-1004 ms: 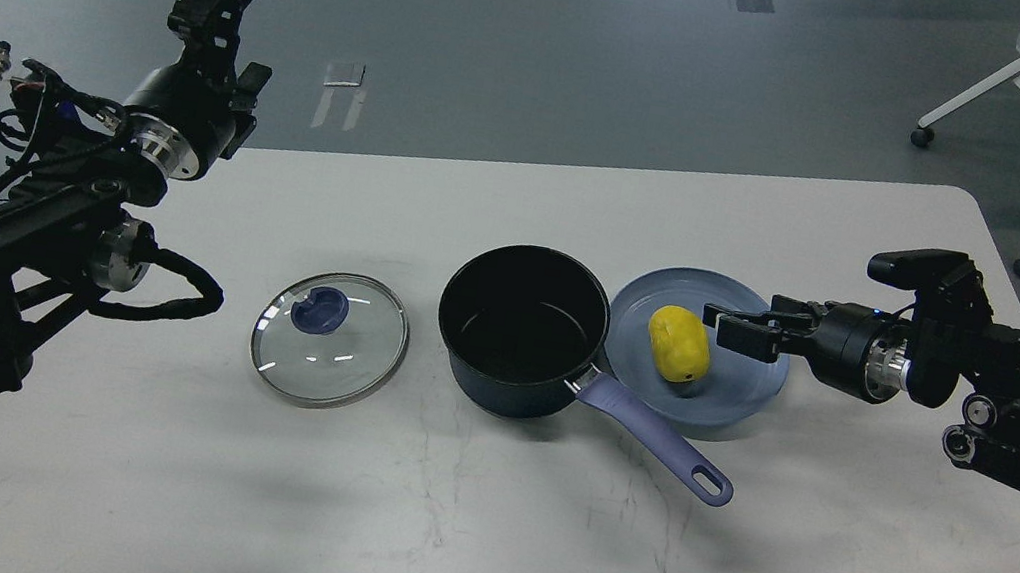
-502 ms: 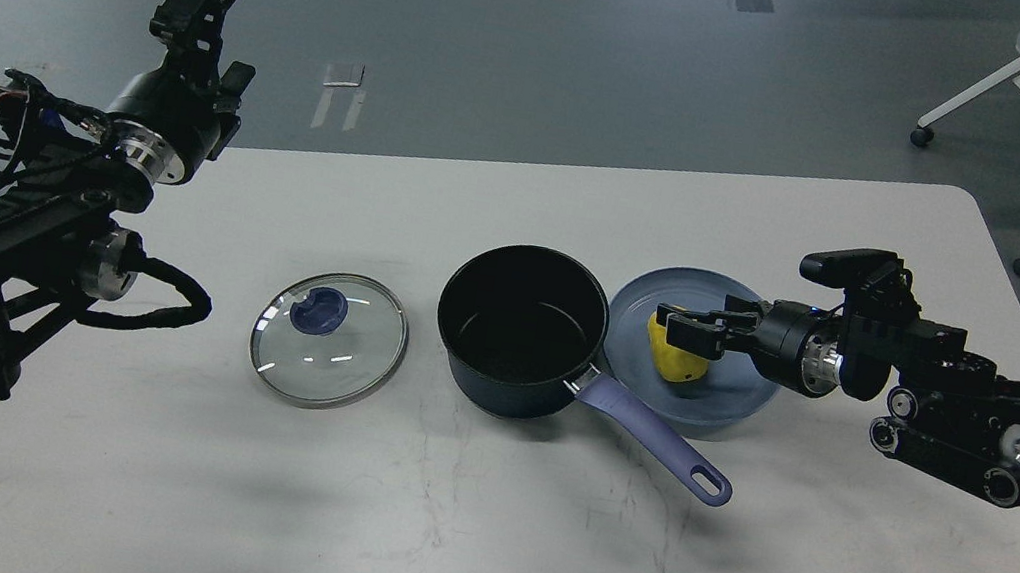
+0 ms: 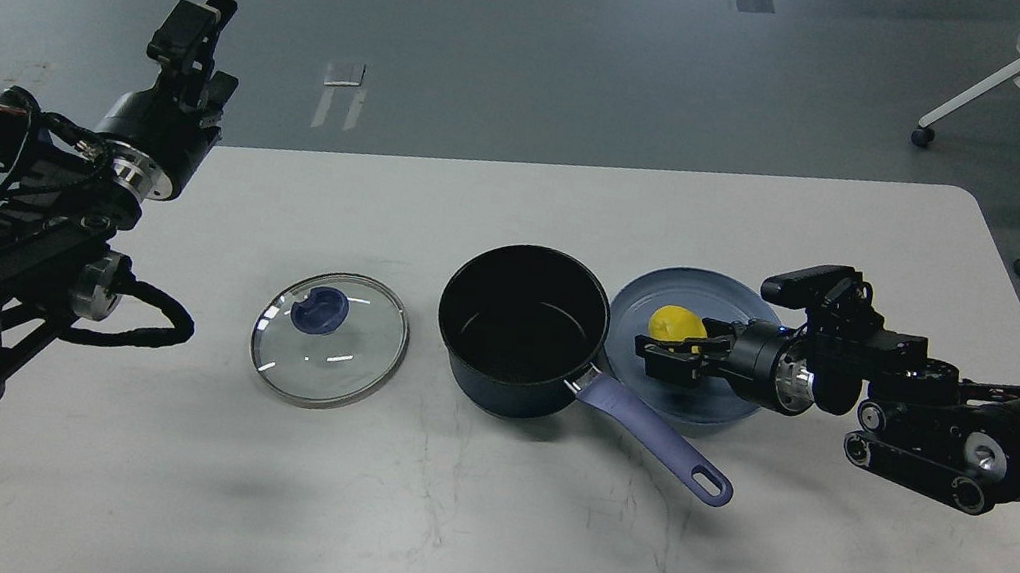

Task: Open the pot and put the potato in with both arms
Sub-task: 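Carry the potato over the pot and lower it inside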

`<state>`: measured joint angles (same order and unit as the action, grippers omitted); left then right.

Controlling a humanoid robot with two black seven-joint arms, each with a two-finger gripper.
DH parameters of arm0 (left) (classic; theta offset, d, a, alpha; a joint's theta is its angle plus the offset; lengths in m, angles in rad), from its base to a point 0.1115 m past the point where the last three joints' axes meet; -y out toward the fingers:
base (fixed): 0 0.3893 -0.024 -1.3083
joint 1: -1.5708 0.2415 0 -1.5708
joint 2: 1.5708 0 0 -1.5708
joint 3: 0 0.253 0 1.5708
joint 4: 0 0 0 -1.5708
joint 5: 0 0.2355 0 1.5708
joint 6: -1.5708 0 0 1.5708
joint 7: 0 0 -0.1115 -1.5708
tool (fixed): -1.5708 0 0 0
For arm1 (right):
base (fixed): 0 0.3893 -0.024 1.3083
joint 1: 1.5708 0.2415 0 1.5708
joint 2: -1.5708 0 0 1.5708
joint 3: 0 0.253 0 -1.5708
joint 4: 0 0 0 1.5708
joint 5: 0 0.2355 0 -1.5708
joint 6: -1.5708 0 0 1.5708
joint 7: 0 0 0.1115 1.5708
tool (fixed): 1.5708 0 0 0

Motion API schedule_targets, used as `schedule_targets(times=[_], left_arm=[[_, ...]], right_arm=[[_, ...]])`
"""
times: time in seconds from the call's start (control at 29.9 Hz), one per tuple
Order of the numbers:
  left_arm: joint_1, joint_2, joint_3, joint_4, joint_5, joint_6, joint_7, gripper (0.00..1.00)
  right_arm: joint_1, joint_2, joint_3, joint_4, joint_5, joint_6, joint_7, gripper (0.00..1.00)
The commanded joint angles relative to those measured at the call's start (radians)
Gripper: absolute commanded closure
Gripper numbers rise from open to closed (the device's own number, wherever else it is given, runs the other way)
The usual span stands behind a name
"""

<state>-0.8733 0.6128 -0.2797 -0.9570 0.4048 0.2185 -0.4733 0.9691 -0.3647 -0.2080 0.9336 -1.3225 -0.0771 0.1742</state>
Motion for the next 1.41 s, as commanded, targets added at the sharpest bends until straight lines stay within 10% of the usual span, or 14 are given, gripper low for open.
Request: schedule_targets(times=[0.0,0.2,0.64,1.0,1.1,1.3,1.37], left_arm=[[0.005,-0.007,-0.001,0.012,0.000,0.001,-0.001,0.02],[0.008,-0.010,-0.001,0.027,0.000,0.001,-0.002,0.02],[0.010,-0.022,-0.003,0.026,-0.001,0.001,-0.002,0.02],[0.008,-0.038,-0.004,0.027,0.000,0.002,-0.002,0.02],[0.008,-0.039,-0.004,0.027,0.000,0.002,-0.002,0.02],[0.008,-0.041,-0.001,0.027,0.000,-0.001,-0.001,0.02],[0.008,-0.039,-0.003,0.026,-0.001,-0.007,0.001,0.02]], right_arm=[[0.022,-0.002,-0.042,0.001,-0.003,-0.001,0.007,0.42],[0.023,0.004,-0.042,-0.021,-0.001,-0.001,0.018,0.80],[0.224,-0.020,-0.016,0.028,0.011,-0.053,0.045,0.82],[0.323,0.191,-0.160,0.022,0.022,0.016,0.116,0.82],[0.304,0.220,-0.195,0.014,0.038,0.016,0.120,0.71],[0.290,0.219,-0.160,0.010,0.224,0.003,0.119,0.00],[0.290,0.213,-0.131,0.008,0.259,0.003,0.117,0.00]])
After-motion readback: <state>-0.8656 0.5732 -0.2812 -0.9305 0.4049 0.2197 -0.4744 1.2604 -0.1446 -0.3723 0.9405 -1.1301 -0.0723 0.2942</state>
